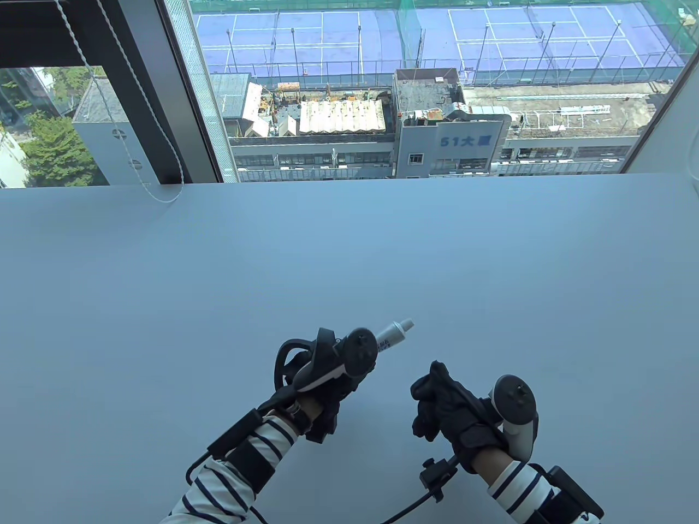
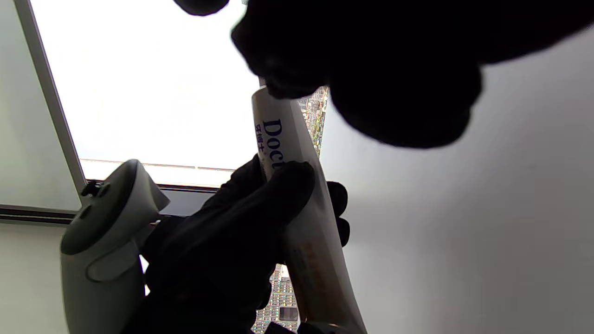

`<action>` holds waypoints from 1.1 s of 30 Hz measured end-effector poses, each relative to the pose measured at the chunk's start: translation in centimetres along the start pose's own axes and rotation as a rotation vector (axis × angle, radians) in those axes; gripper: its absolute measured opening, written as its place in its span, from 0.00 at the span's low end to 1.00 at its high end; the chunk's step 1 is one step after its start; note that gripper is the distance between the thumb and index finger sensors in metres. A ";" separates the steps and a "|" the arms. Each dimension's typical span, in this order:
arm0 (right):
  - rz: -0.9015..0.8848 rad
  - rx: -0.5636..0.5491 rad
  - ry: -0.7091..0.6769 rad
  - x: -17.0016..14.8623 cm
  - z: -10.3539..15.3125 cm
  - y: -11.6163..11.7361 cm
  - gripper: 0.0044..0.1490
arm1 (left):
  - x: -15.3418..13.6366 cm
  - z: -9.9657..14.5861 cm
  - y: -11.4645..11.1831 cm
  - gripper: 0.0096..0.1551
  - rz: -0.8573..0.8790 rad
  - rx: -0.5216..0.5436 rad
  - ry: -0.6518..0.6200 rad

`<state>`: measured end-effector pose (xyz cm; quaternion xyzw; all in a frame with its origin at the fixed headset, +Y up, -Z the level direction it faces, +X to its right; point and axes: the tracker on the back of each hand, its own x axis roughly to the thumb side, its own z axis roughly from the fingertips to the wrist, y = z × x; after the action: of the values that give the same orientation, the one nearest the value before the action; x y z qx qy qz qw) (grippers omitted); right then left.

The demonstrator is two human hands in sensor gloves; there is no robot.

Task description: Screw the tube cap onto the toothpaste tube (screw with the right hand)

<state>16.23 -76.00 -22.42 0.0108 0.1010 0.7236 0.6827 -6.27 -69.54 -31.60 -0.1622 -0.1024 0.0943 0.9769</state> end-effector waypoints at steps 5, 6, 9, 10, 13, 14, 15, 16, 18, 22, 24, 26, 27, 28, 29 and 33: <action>0.040 -0.017 0.007 -0.1 -0.2 -0.7 0.39 | -0.1 -4.5 -0.3 0.31 0.273 -0.138 0.268; 0.052 -0.018 0.003 -0.1 -0.2 -0.9 0.39 | 0.1 -5.2 -0.6 0.31 0.275 -0.159 0.317; 0.073 -0.024 -0.009 0.0 -0.3 -1.2 0.39 | 1.0 -6.8 -1.5 0.29 0.221 -0.169 0.411; 0.082 -0.025 -0.013 0.0 -0.3 -1.2 0.39 | 1.3 -7.3 -1.9 0.29 0.191 -0.164 0.431; 0.095 -0.023 -0.018 0.0 -0.3 -1.3 0.39 | 2.2 -8.1 -2.8 0.29 0.125 -0.146 0.456; 0.096 -0.023 -0.019 0.0 -0.4 -1.4 0.39 | 2.6 -8.3 -2.9 0.29 0.082 -0.125 0.464; 0.098 -0.023 -0.019 0.0 -0.3 -1.4 0.39 | 2.9 -8.4 -3.0 0.30 0.046 -0.103 0.470; 0.100 -0.022 -0.018 0.0 -0.4 -1.4 0.39 | 3.1 -8.5 -3.0 0.30 0.016 -0.097 0.471; 0.106 -0.022 -0.016 0.0 -0.4 -1.5 0.39 | 3.4 -8.7 -3.0 0.30 -0.018 -0.109 0.482; 0.106 -0.023 -0.010 0.0 -0.3 -1.4 0.39 | 3.1 -9.0 -3.1 0.33 -0.128 -0.120 0.504; 0.109 -0.021 -0.009 0.0 -0.3 -1.4 0.39 | 2.8 -9.0 -3.1 0.34 -0.181 -0.147 0.503; 0.110 -0.019 -0.007 0.0 -0.3 -1.4 0.39 | 2.3 -8.9 -3.2 0.34 -0.174 -0.147 0.499; 0.112 -0.018 -0.005 0.0 -0.3 -1.3 0.39 | 2.1 -8.9 -3.2 0.34 -0.169 -0.135 0.496; 0.114 -0.018 -0.003 -0.1 -0.3 -1.3 0.39 | 2.0 -8.8 -3.3 0.34 -0.179 -0.129 0.498; 0.115 -0.017 -0.002 -0.1 -0.3 -1.3 0.39 | 1.9 -8.8 -3.4 0.33 -0.195 -0.126 0.500; 0.117 -0.016 0.004 -0.1 -0.3 -1.2 0.39 | 1.7 -8.6 -3.5 0.32 -0.237 -0.108 0.500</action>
<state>17.43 -76.07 -22.87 0.0097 0.0956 0.7630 0.6392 -2.16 -75.01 -38.14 -0.2192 0.1189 -0.0694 0.9659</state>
